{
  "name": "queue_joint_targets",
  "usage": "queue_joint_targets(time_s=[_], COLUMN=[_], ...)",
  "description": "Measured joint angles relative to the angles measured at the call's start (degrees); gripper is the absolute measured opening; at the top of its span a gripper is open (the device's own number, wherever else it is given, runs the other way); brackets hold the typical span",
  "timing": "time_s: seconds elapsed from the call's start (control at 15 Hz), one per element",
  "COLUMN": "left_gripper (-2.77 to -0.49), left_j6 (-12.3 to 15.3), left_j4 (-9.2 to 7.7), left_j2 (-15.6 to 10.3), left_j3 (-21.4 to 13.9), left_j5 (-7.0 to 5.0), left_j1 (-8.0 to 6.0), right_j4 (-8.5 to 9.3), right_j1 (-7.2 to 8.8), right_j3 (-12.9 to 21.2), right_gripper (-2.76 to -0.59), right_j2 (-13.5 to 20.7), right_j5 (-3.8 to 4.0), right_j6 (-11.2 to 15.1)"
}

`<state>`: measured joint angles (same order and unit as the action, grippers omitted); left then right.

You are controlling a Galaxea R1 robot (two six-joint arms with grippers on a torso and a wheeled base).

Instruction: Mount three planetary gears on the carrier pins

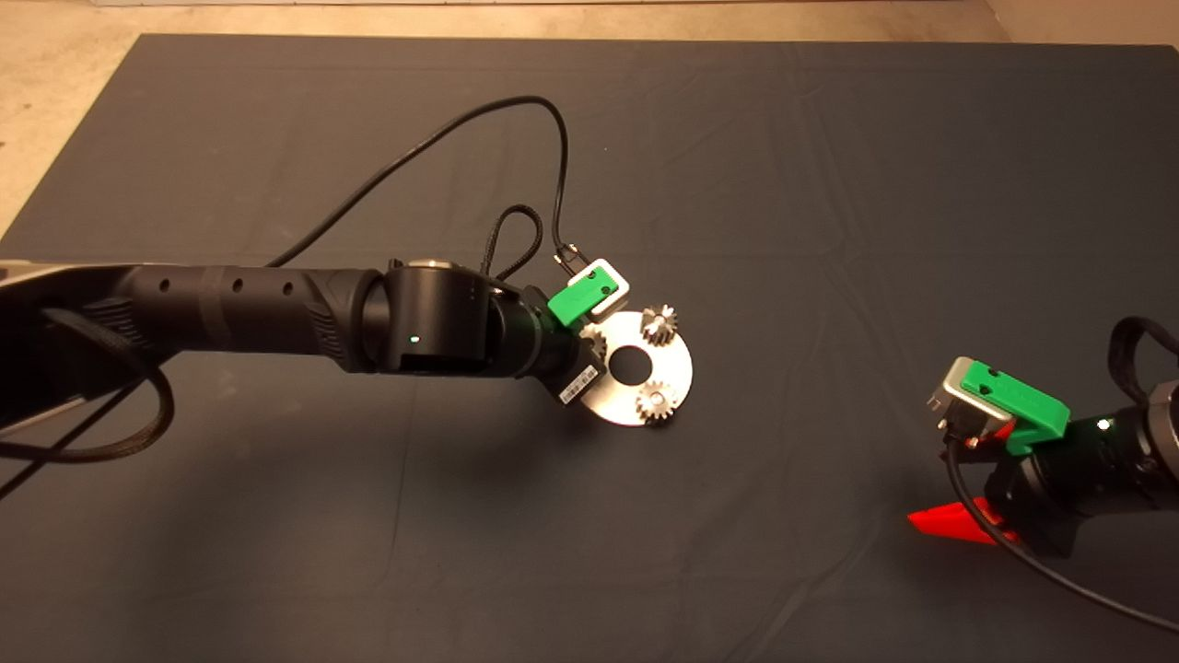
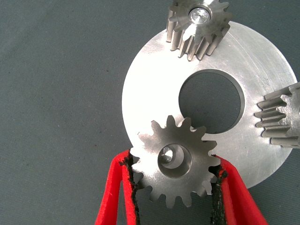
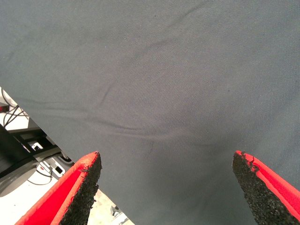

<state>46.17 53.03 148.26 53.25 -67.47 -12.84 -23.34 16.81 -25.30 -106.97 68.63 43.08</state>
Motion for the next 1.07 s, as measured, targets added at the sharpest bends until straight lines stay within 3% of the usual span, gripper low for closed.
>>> queue_joint_targets(time_s=[1.07], left_gripper=[-2.66], left_j6=[-0.4], left_j4=[0.13], left_j2=[-0.2], left_j3=[0.4], left_j5=[0.52], left_j1=[0.13], right_j4=[0.0], right_j1=[0.0], right_j3=[0.0], right_gripper=[-1.29], right_j2=[0.0], right_j5=[0.09], right_j6=[0.0])
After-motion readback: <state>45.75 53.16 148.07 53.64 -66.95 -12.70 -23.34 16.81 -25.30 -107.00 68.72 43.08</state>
